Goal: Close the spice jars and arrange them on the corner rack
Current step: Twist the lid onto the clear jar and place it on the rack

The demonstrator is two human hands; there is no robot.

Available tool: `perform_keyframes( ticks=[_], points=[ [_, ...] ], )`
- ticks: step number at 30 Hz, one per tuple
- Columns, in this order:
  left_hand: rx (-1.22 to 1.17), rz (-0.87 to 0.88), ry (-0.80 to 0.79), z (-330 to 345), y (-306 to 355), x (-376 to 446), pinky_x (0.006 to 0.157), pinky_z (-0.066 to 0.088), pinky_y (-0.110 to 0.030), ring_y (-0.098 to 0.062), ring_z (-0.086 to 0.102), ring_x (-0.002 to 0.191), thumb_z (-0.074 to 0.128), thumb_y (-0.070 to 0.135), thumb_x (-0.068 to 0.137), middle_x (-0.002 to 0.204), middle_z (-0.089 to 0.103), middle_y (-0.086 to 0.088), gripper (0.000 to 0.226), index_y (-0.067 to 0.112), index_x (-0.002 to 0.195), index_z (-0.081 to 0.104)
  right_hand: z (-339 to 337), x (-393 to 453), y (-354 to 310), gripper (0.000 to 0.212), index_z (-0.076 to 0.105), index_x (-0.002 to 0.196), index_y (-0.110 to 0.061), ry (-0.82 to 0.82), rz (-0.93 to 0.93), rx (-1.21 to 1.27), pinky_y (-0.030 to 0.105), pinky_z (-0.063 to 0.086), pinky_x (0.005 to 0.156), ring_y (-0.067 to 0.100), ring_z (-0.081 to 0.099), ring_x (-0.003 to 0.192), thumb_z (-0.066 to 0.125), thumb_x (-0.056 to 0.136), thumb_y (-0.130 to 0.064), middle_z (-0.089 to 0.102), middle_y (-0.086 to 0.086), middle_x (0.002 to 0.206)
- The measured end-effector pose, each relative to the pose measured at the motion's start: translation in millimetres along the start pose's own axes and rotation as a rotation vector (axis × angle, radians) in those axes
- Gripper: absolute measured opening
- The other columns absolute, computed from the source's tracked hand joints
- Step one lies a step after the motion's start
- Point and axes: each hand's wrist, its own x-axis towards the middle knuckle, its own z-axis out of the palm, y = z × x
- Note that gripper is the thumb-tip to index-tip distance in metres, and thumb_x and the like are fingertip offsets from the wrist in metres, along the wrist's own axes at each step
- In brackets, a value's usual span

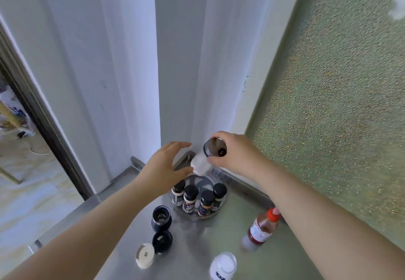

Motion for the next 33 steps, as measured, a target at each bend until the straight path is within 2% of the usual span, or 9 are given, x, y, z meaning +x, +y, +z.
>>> perform_keyframes(
  ticks=[4, 7, 10, 14, 17, 21, 26, 31, 33],
  points=[
    [0.010, -0.063, -0.035, 7, -34, -1, 0.092, 0.031, -0.016, -0.013, 0.050, 0.116, 0.063, 0.026, 0.083, 0.128, 0.052, 0.006, 0.046, 0.024, 0.126, 0.047, 45, 25, 23, 0.052, 0.052, 0.121, -0.014, -0.141, 0.061, -0.106, 0.031, 0.048, 0.080, 0.022, 0.058, 0.100, 0.071, 0.075, -0.029, 0.062, 0.006, 0.114],
    [0.016, -0.090, -0.056, 13, -56, -6, 0.089, 0.033, -0.015, -0.006, 0.051, 0.106, 0.062, 0.025, 0.083, 0.119, 0.056, 0.010, 0.039, 0.026, 0.121, 0.052, 77, 34, 37, 0.047, 0.055, 0.118, -0.013, -0.217, 0.129, -0.096, 0.029, 0.045, 0.080, 0.021, 0.058, 0.102, 0.070, 0.076, -0.024, 0.062, 0.004, 0.116],
    [0.009, -0.118, -0.097, 19, -75, -12, 0.088, 0.042, -0.018, -0.005, 0.056, 0.095, 0.061, 0.022, 0.084, 0.104, 0.061, 0.012, 0.034, 0.027, 0.116, 0.055, 102, 36, 45, 0.055, 0.053, 0.126, -0.014, -0.279, 0.167, -0.092, 0.030, 0.045, 0.089, 0.022, 0.057, 0.111, 0.071, 0.074, -0.022, 0.061, 0.005, 0.122],
    [0.015, -0.135, -0.144, 25, -92, -18, 0.080, 0.040, -0.012, -0.006, 0.058, 0.090, 0.059, 0.021, 0.084, 0.098, 0.060, 0.014, 0.031, 0.027, 0.115, 0.055, 118, 37, 54, 0.053, 0.054, 0.124, -0.014, -0.322, 0.197, -0.115, 0.032, 0.046, 0.092, 0.023, 0.056, 0.111, 0.070, 0.074, -0.022, 0.062, 0.005, 0.121],
    [0.022, -0.139, -0.161, 28, -98, -20, 0.074, 0.036, -0.004, -0.002, 0.057, 0.088, 0.059, 0.021, 0.084, 0.100, 0.062, 0.011, 0.030, 0.027, 0.114, 0.055, 122, 36, 58, 0.052, 0.055, 0.123, -0.013, -0.316, 0.224, -0.078, 0.029, 0.044, 0.092, 0.022, 0.056, 0.111, 0.069, 0.075, -0.023, 0.062, 0.006, 0.122],
    [0.017, -0.167, -0.172, 30, -100, -23, 0.078, 0.038, -0.011, -0.004, 0.057, 0.088, 0.059, 0.021, 0.085, 0.099, 0.060, 0.011, 0.030, 0.025, 0.115, 0.054, 126, 35, 64, 0.062, 0.048, 0.134, -0.016, -0.322, 0.237, -0.035, 0.023, 0.037, 0.097, 0.019, 0.050, 0.122, 0.068, 0.076, -0.028, 0.055, 0.004, 0.133],
    [0.007, -0.176, -0.197, 33, -96, -30, 0.082, 0.042, -0.016, -0.006, 0.058, 0.091, 0.057, 0.020, 0.086, 0.102, 0.062, 0.008, 0.027, 0.024, 0.112, 0.055, 118, 27, 63, 0.062, 0.043, 0.138, -0.016, -0.253, 0.205, 0.000, 0.028, 0.035, 0.106, 0.019, 0.045, 0.130, 0.064, 0.082, -0.032, 0.049, 0.005, 0.141],
    [-0.019, -0.082, -0.212, 43, -64, -27, 0.081, 0.044, -0.014, -0.006, 0.059, 0.092, 0.056, 0.021, 0.086, 0.102, 0.062, 0.009, 0.026, 0.024, 0.112, 0.056, 84, -17, 61, 0.052, 0.050, 0.132, -0.020, -0.098, 0.154, 0.088, 0.024, 0.039, 0.097, 0.015, 0.054, 0.116, 0.064, 0.083, -0.030, 0.058, 0.002, 0.128],
    [-0.024, -0.013, -0.215, 53, -43, -24, 0.075, 0.041, -0.006, -0.006, 0.059, 0.090, 0.057, 0.020, 0.086, 0.099, 0.062, 0.009, 0.025, 0.023, 0.110, 0.058, 68, -45, 66, 0.049, 0.052, 0.130, -0.022, -0.049, 0.164, 0.116, 0.025, 0.042, 0.096, 0.012, 0.056, 0.109, 0.065, 0.082, -0.030, 0.061, 0.001, 0.123]
  ],
)
